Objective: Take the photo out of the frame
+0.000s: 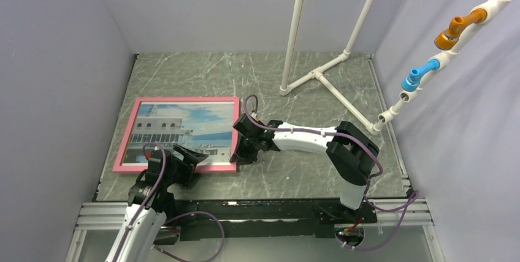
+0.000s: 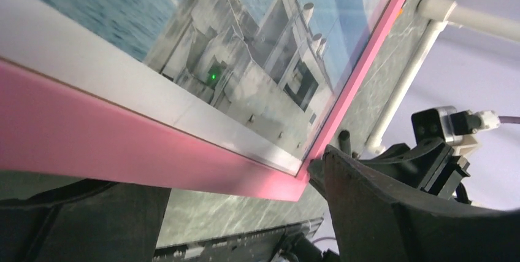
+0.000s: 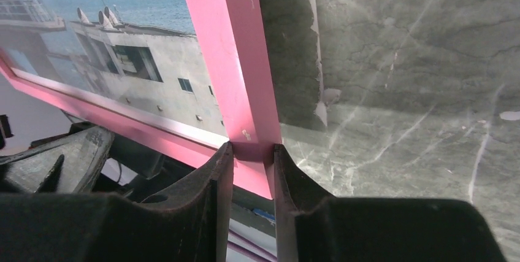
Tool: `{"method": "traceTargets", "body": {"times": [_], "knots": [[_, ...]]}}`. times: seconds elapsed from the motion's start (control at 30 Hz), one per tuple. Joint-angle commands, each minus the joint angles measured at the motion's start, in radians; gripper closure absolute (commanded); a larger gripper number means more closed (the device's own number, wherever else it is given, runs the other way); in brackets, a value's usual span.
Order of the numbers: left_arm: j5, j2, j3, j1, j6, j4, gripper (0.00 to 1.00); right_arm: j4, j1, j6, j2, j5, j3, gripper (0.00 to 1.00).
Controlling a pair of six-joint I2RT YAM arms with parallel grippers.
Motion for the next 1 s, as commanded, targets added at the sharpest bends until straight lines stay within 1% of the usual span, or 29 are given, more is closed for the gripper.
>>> {"method": "traceTargets", "body": {"times": [0.0, 0.1, 0.27, 0.3, 0.37, 0.4, 0.47, 0.53, 0.57, 0.63, 0.67, 0.7, 0.73, 0.77, 0.8, 0.87, 0.93, 0.97], "knots": [[-0.123, -0.083, -0.027, 0.004, -0.045, 0.101, 0.13, 0.141, -0.010, 0.087, -0.064, -0.063, 0.000, 1.00], [-0.164, -0.144, -0.045, 0.004, -0.085, 0.070, 0.22, 0.165, -0.010, 0.101, -0.059, -0.085, -0.010, 1.00], [-0.204, -0.241, -0.066, 0.004, -0.113, 0.048, 0.45, 0.188, -0.010, 0.117, -0.054, -0.097, -0.030, 1.00], [-0.208, -0.252, -0.071, 0.004, -0.120, 0.050, 0.52, 0.196, -0.011, 0.120, -0.055, -0.098, -0.036, 1.00], [-0.215, -0.271, -0.074, 0.004, -0.108, 0.069, 0.77, 0.198, -0.008, 0.118, -0.056, -0.094, -0.039, 1.00], [-0.218, -0.274, -0.074, 0.004, -0.100, 0.073, 0.84, 0.195, -0.005, 0.112, -0.058, -0.089, -0.037, 1.00], [-0.224, -0.273, -0.062, 0.004, -0.094, 0.061, 0.87, 0.213, -0.005, 0.072, -0.069, -0.080, -0.042, 1.00], [-0.225, -0.275, -0.037, 0.004, -0.076, 0.037, 0.92, 0.291, -0.003, -0.011, -0.099, -0.080, -0.093, 1.00], [-0.224, -0.275, -0.009, 0.004, -0.065, 0.020, 0.96, 0.319, 0.000, -0.066, -0.124, -0.067, -0.118, 0.96], [-0.258, -0.268, 0.033, 0.004, -0.044, -0.022, 1.00, 0.318, 0.007, -0.181, -0.185, 0.027, -0.161, 0.74], [-0.268, -0.262, 0.054, 0.004, -0.038, -0.047, 1.00, 0.298, 0.013, -0.247, -0.222, 0.077, -0.171, 0.59], [-0.276, -0.257, 0.076, 0.004, -0.033, -0.067, 1.00, 0.290, 0.022, -0.355, -0.263, 0.113, -0.178, 0.44], [-0.279, -0.250, 0.092, 0.004, -0.028, -0.087, 1.00, 0.278, 0.029, -0.442, -0.297, 0.140, -0.176, 0.24], [-0.281, -0.245, 0.109, 0.004, -0.028, -0.107, 1.00, 0.259, 0.037, -0.534, -0.330, 0.151, -0.166, 0.16], [-0.278, -0.238, 0.126, 0.004, -0.031, -0.141, 1.00, 0.232, 0.050, -0.615, -0.351, 0.168, -0.154, 0.12], [-0.269, -0.225, 0.157, 0.004, -0.035, -0.183, 1.00, 0.205, 0.105, -0.782, -0.405, 0.271, -0.157, 0.08], [-0.255, -0.209, 0.188, 0.004, -0.037, -0.231, 1.00, 0.241, 0.179, -0.927, -0.467, 0.396, -0.205, 0.07], [-0.251, -0.201, 0.208, 0.004, -0.042, -0.258, 1.00, 0.294, 0.215, -1.000, -0.507, 0.444, -0.250, 0.06]]}}
